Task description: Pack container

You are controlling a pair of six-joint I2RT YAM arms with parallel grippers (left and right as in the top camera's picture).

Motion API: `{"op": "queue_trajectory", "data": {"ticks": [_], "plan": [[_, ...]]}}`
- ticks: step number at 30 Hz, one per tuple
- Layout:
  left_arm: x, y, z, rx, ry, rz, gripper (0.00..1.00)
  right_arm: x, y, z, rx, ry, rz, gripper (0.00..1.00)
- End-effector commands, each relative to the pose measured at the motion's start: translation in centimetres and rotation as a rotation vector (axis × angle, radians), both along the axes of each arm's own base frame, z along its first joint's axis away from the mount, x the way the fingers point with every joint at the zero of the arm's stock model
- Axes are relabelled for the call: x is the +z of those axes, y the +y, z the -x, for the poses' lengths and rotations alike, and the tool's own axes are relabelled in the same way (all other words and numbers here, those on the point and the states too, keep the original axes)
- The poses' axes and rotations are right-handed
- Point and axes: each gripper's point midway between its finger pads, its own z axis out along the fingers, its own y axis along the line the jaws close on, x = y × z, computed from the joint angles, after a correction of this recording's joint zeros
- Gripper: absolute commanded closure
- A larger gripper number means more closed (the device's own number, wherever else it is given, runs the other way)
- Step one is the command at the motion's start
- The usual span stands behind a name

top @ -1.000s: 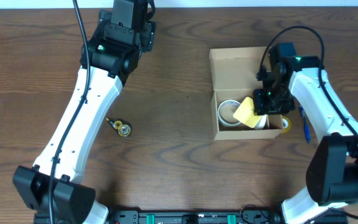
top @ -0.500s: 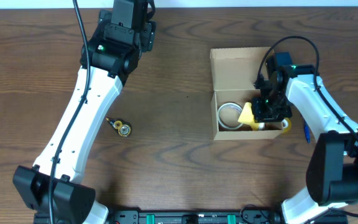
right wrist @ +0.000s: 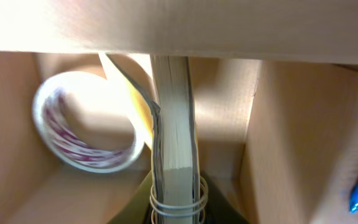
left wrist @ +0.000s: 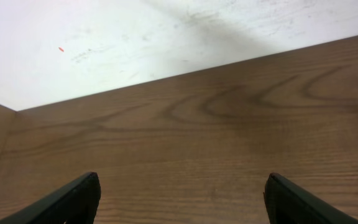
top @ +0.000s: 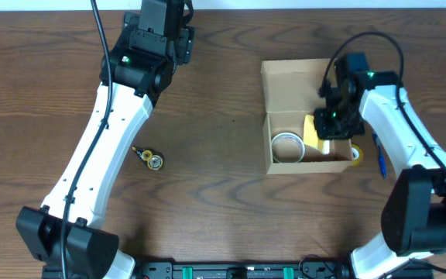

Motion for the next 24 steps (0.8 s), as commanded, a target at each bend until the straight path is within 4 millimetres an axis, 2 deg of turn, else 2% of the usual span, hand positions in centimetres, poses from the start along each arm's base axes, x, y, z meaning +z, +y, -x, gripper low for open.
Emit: {"op": "queue_trajectory", "data": {"ticks": [1,4,12,18,22,24], "plan": [[1.6,0.1,0.1,0.008,-0.036,0.027,0.15,1.6,0.7,-1.6,0.001,-0.051,-0.023,0.84],[1.6,0.1,0.1,0.009,-0.038,0.028,0.15,2.1,0.7,-1.9,0.002,-0.060,-0.023,0.87],[1.9,0.0,-0.1,0.008,-0.052,0.033,0.15,2.0,0.5,-0.5,0.008,-0.003,-0.014,0.89],[1.9,0.0,-0.1,0.008,-0.052,0.033,0.15,1.9,-2.2,1.1,-0.003,0.059,0.141,0.89],[1.9,0.0,-0.1,0.008,-0.052,0.033,0.15,2.0,-2.1,1.2,0.001,0.062,0.135,0.89],[1.9,0.0,-0.1,0.008,-0.051,0.033,0.15,2.0,-1.1,1.2,0.040,0.062,0.077,0.89]]}}
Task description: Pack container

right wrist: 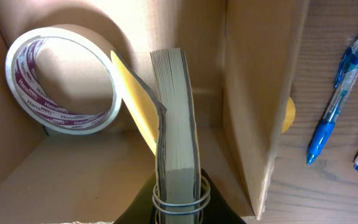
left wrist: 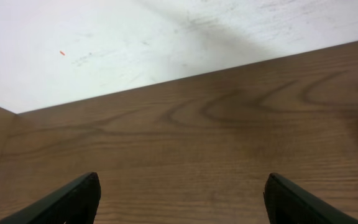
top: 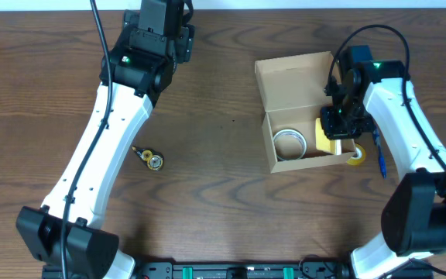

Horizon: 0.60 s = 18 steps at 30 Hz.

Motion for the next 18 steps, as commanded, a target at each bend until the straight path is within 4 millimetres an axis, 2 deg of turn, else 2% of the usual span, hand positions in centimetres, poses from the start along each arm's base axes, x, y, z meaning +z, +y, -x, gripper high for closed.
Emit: {"op": "queue_trajectory", "data": {"ticks": [1,11,18], "plan": [[1.6,0.1,0.1,0.008,-0.036,0.027,0.15,0.4,1.1,-0.6,0.050,-0.016,-0.049,0.89],[1.6,0.1,0.1,0.009,-0.037,0.027,0.15,0.6,2.8,-0.7,0.115,-0.023,-0.152,0.89],[1.6,0.1,0.1,0.009,-0.036,0.027,0.15,0.6,3.1,-0.9,0.179,-0.037,-0.170,0.89]]}}
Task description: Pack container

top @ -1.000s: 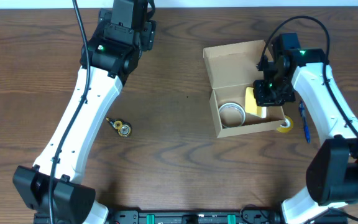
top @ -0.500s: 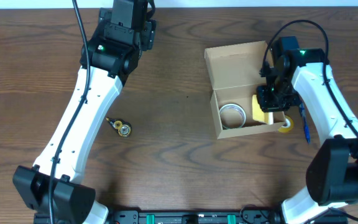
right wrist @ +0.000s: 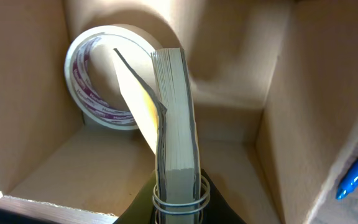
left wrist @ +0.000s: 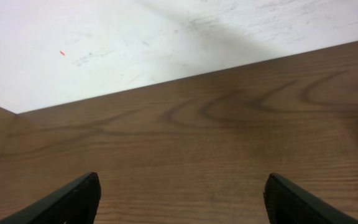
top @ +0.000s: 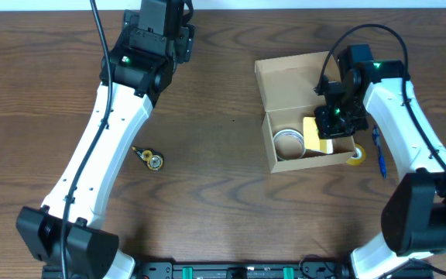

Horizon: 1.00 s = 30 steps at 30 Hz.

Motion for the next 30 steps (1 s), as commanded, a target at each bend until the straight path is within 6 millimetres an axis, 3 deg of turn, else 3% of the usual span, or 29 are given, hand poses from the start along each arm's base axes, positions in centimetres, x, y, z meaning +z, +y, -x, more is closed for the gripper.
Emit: {"op": "queue_trajectory", "data": {"ticks": [1,6,11,16,30], "plan": [[1.6,0.1,0.1,0.009,-0.036,0.027,0.15,0.5,0.6,-0.6,0.074,-0.025,-0.026,0.89],[1.6,0.1,0.1,0.009,-0.036,0.027,0.15,0.6,0.6,-0.5,0.198,-0.044,-0.054,0.91],[1.6,0.2,0.1,0.011,-0.035,0.026,0.16,1.4,1.6,-0.7,0.306,-0.098,-0.233,0.93],[1.4,0.3,0.2,0.010,-0.026,0.023,0.16,2.1,0.6,-1.1,0.280,-0.138,-0.327,0.95],[1.2,0.3,0.3,0.009,-0.017,0.016,0.18,1.9,-1.5,-1.0,0.251,-0.136,-0.306,0.97]]}}
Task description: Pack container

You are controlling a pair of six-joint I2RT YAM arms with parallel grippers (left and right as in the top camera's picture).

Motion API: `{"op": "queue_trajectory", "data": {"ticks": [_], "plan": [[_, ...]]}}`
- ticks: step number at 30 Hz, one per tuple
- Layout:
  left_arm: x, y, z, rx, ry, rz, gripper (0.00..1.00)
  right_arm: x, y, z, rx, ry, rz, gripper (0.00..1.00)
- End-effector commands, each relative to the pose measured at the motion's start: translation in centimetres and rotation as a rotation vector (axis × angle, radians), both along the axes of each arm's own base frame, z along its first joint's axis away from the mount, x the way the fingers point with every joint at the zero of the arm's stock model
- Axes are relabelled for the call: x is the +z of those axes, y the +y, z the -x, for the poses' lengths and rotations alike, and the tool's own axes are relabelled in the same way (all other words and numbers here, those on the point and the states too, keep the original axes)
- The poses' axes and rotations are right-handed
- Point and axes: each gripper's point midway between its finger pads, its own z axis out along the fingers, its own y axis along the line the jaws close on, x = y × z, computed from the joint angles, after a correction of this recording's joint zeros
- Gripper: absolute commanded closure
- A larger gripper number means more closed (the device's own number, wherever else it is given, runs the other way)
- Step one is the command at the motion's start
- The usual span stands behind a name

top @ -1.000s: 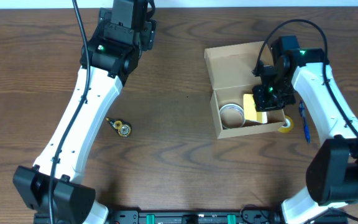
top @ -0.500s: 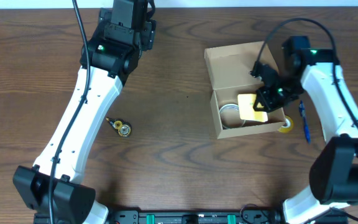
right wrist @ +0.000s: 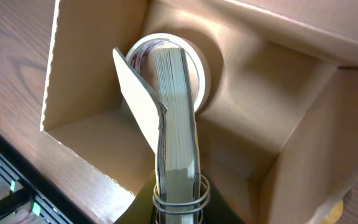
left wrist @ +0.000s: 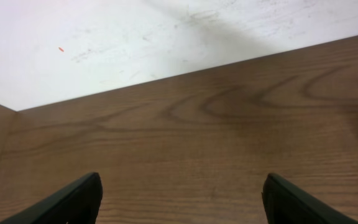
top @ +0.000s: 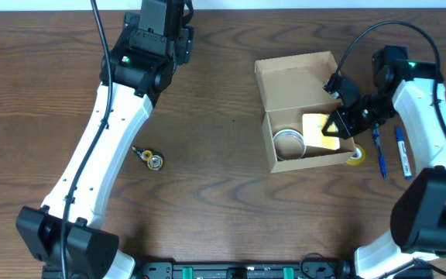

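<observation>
An open cardboard box (top: 296, 81) stands right of centre with its flap laid back. A white tape roll (top: 289, 144) lies in its front left part; the right wrist view shows the tape roll (right wrist: 201, 67) beyond the notebook. My right gripper (top: 339, 124) is shut on the spine of a yellow spiral notebook (top: 318, 126), which leans over the box's front right part. In the right wrist view the notebook (right wrist: 176, 124) is seen edge-on, its cover splayed left, with the gripper (right wrist: 178, 200) below it. My left gripper (left wrist: 180, 202) hangs open over bare table at the back.
A yellow tape roll (top: 356, 157) sits just outside the box's front right corner. Two blue pens (top: 380, 152) lie to the right of it, under my right arm. A small gold and black object (top: 150, 159) lies on the table at the left.
My right wrist has swung out to the right of the box and the notebook now leans flatter over the front right part. The box, the tape and the left arm have not moved.
At first my right gripper held the notebook upright in the box's front part beside the tape roll. Then the box stood turned slightly, with the notebook by the right wall. Then the notebook was nearer the tape. Now it leans over from the right.
</observation>
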Motion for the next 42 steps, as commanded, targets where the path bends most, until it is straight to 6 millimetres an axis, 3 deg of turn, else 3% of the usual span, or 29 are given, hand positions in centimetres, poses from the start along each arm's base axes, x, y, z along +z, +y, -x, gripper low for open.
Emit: {"op": "queue_trajectory", "data": {"ticks": [1,9,10,12,13,15,24,29,37,42], "plan": [[1.6,0.3,0.1,0.009,-0.033,0.022,0.18,0.4,-1.0,-0.6,-0.017,-0.024,-0.013,0.97],[1.6,1.3,-0.1,0.032,-0.033,0.023,0.19,0.4,-1.5,-0.7,-0.037,-0.024,-0.017,0.96],[1.6,1.4,-0.1,0.033,-0.033,0.023,0.19,0.4,-1.5,-0.7,-0.038,-0.023,-0.017,0.92],[1.6,1.4,-0.1,0.033,-0.033,0.023,0.19,0.3,-2.0,-1.0,-0.083,-0.017,0.007,0.16],[1.6,1.4,-0.1,0.033,-0.033,0.023,0.19,0.1,-2.4,-1.2,-0.115,-0.011,0.033,0.01],[1.5,1.4,-0.1,0.033,-0.032,0.023,0.19,-0.2,-3.2,-1.4,-0.161,0.000,0.080,0.01],[1.5,1.4,-0.1,0.033,-0.030,0.022,0.19,-0.3,-3.4,-1.5,-0.204,0.015,0.094,0.01],[1.5,1.4,-0.1,0.033,-0.030,0.022,0.19,-1.0,-6.0,-1.1,-0.370,0.075,0.245,0.03],[1.4,1.1,-0.1,0.020,-0.026,0.032,0.19,-0.8,-3.4,-1.3,-0.317,0.067,0.196,0.01],[1.3,1.1,0.0,0.019,-0.019,0.030,0.19,-0.8,-2.5,-1.8,-0.277,0.039,0.190,0.53]]}}
